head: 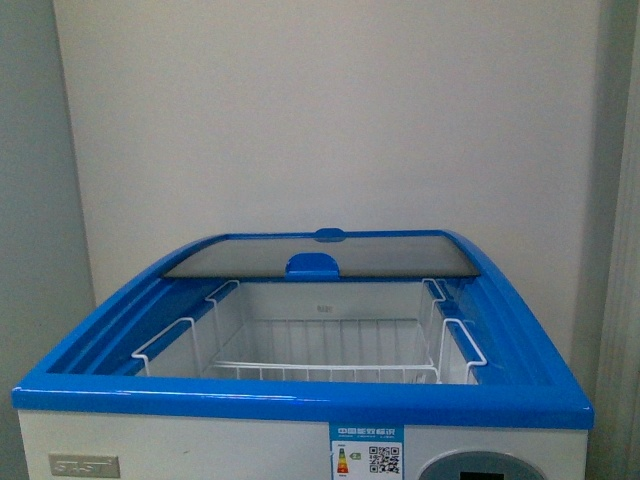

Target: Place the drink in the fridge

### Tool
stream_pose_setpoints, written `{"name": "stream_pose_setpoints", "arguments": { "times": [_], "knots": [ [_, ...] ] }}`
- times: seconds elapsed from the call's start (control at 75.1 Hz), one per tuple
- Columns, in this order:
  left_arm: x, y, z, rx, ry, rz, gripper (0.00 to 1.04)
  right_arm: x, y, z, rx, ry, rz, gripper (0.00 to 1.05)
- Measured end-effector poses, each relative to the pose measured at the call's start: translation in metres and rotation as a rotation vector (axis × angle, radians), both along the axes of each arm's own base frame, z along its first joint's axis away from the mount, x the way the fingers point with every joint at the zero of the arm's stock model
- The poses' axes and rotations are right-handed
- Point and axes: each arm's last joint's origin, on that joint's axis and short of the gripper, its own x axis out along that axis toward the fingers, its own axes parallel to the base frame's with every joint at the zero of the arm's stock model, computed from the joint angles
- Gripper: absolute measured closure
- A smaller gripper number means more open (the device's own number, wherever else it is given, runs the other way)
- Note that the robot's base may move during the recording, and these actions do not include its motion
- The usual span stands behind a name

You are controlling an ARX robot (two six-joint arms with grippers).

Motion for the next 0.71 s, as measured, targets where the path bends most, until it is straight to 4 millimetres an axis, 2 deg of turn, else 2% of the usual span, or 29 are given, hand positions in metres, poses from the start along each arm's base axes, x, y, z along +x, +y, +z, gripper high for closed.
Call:
{"name": "stream_pose_setpoints", "arguments": {
  "times": [0.147,0.186,0.253,0.32,0.413,0.466,0.626,0.666,0.706],
  "knots": [
    [0.0000,0.0000,0.0000,0.000,0.000,0.000,1.02,-0.0003,0.0000,-0.0046,-0.001,-0.005,0.000,1.02],
    [0.0000,0.0000,0.0000,-0.001,0.000,0.000,1.02,-0.0004,0.0000,-0.0044,-0.001,-0.007,0.000,0.94],
    [0.0000,0.0000,0.0000,0.003,0.000,0.001,0.93,-0.0005,0.0000,-0.0044,-0.001,-0.008,0.000,0.82],
    [0.0000,0.0000,0.0000,-0.005,0.000,0.000,1.02,-0.0005,0.0000,-0.0044,-0.001,-0.008,0.000,0.69],
    [0.0000,0.0000,0.0000,-0.002,0.000,0.000,0.86,-0.0005,0.0000,-0.0044,-0.001,-0.008,0.000,0.54],
    [0.0000,0.0000,0.0000,-0.002,0.000,0.000,0.71,-0.0005,0.0000,-0.0044,-0.001,-0.008,0.000,0.42],
    [0.0000,0.0000,0.0000,-0.002,0.000,0.000,0.42,-0.0005,0.0000,-0.0044,-0.001,-0.008,0.000,0.11],
    [0.0000,0.0000,0.0000,-0.002,0.000,0.000,0.34,-0.0005,0.0000,-0.0044,-0.001,-0.008,0.000,0.06],
    [0.0000,0.0000,0.0000,-0.002,0.000,0.000,0.27,-0.0005,0.0000,-0.0044,-0.001,-0.008,0.000,0.07]
  ]
}}
